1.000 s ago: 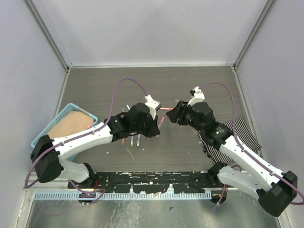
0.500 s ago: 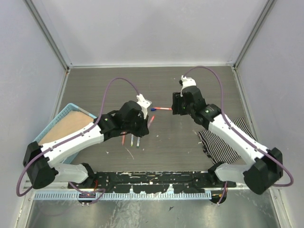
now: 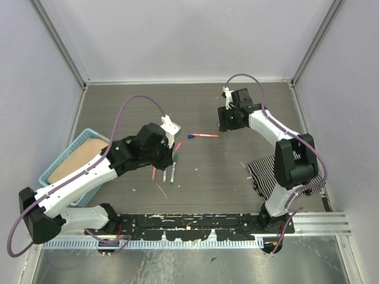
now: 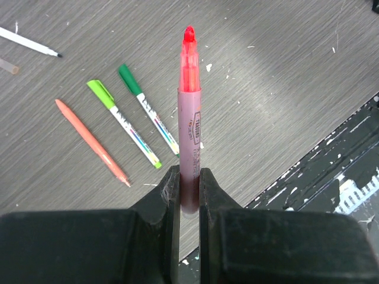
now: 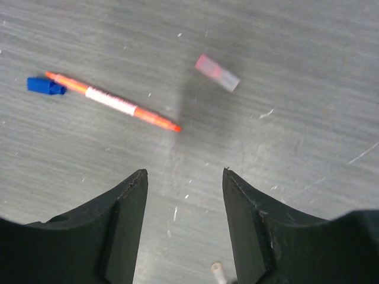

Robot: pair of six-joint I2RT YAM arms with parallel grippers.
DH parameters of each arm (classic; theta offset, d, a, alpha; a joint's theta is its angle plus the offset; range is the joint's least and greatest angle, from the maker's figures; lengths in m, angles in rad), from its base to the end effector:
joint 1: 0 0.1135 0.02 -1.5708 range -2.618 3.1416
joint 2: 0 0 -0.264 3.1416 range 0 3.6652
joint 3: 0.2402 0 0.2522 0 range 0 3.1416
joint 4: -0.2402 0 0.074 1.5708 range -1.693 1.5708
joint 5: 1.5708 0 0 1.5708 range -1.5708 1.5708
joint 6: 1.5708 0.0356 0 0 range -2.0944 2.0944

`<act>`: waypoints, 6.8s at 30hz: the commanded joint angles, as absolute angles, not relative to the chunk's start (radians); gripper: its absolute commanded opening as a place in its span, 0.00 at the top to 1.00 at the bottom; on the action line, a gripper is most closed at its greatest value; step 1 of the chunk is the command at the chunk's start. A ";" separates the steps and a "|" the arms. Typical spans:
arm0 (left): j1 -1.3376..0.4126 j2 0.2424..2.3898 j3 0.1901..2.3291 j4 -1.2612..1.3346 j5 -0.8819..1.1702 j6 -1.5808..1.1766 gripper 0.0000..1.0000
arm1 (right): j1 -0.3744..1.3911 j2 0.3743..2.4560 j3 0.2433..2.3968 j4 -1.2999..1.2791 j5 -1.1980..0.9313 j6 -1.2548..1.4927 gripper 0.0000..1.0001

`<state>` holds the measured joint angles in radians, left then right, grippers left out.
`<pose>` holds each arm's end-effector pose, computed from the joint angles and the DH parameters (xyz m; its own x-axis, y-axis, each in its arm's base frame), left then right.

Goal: Insert the pens into the pen caps
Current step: Pick up the pen cap from the center of the board, then place the pen cap at the center of the board, then insert the pen cap onto the pen.

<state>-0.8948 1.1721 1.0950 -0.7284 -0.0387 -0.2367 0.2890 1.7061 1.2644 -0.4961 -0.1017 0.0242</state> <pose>0.1527 -0.1881 0.3187 -0.6175 0.3954 -0.6800 0.6357 0.7600 -0.1353 0.3512 0.1082 0.2364 -0.7809 -0.2070 -0.5894 -0.3223 0.9418 0.0961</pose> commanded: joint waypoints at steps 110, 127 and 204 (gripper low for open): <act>-0.647 0.962 1.073 -0.749 -0.110 -0.230 1.00 | 0.876 1.566 1.012 -0.508 -0.035 -0.073 0.63; -0.646 0.940 1.055 -0.753 -0.156 -0.223 1.00 | 0.946 1.722 1.071 -0.543 -0.020 -0.120 0.42; -0.641 0.965 1.042 -0.743 -0.115 -0.192 1.00 | 1.028 1.676 0.977 -0.636 0.314 0.800 0.69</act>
<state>-0.6456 0.9627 1.0447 -0.7643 -0.1284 -0.2058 1.0321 1.6863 0.9894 -0.6239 0.3515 0.8352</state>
